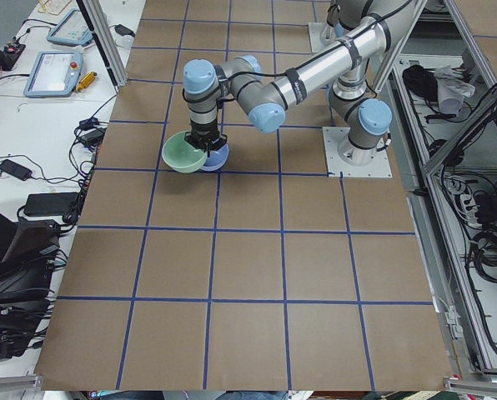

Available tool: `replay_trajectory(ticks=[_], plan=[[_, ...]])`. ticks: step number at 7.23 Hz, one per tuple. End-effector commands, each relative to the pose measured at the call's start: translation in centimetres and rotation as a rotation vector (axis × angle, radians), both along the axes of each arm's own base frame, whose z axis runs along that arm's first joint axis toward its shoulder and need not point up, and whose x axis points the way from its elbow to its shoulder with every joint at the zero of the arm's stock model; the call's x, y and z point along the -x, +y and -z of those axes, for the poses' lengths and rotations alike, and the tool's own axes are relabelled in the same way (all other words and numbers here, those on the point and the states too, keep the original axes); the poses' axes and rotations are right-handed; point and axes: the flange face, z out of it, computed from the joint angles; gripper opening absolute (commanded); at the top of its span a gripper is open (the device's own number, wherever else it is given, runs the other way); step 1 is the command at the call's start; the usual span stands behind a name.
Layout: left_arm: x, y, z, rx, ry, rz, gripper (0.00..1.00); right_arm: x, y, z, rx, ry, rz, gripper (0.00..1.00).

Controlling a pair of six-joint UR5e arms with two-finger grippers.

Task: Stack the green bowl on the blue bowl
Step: 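Lift the green bowl with the left gripper over the blue bowl, then lower the green bowl into the blue bowl and open the left gripper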

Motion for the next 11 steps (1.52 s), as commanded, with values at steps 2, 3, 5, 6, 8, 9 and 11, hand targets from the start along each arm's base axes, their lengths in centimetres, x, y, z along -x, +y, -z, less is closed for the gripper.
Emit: replay_trajectory(ticks=[2, 3, 5, 6, 8, 9, 11], plan=[[5.2, 4.2, 3.8, 0.020, 0.029, -0.044, 0.00, 0.0, 0.0, 0.0, 0.000, 0.000, 0.000, 1.00], [5.9, 5.0, 4.6, 0.025, 0.028, -0.038, 0.00, 0.0, 0.0, 0.0, 0.000, 0.000, 0.000, 1.00], [5.9, 4.8, 6.0, 0.030, 0.029, -0.039, 0.00, 0.0, 0.0, 0.0, 0.000, 0.000, 0.000, 1.00], [5.9, 4.5, 6.5, 0.032, 0.036, -0.036, 0.00, 0.0, 0.0, 0.0, 0.000, 0.000, 0.000, 1.00], [6.2, 4.4, 6.9, 0.033, 0.066, -0.057, 0.99, 0.0, 0.0, 0.0, 0.000, 0.000, 0.000, 1.00], [6.1, 4.3, 7.0, 0.030, 0.066, -0.104, 1.00, 0.0, 0.0, 0.0, 0.000, 0.000, 0.000, 1.00], [6.1, 4.2, 6.3, 0.043, 0.063, -0.120, 1.00, 0.0, 0.0, 0.0, 0.000, 0.000, 0.000, 1.00]])
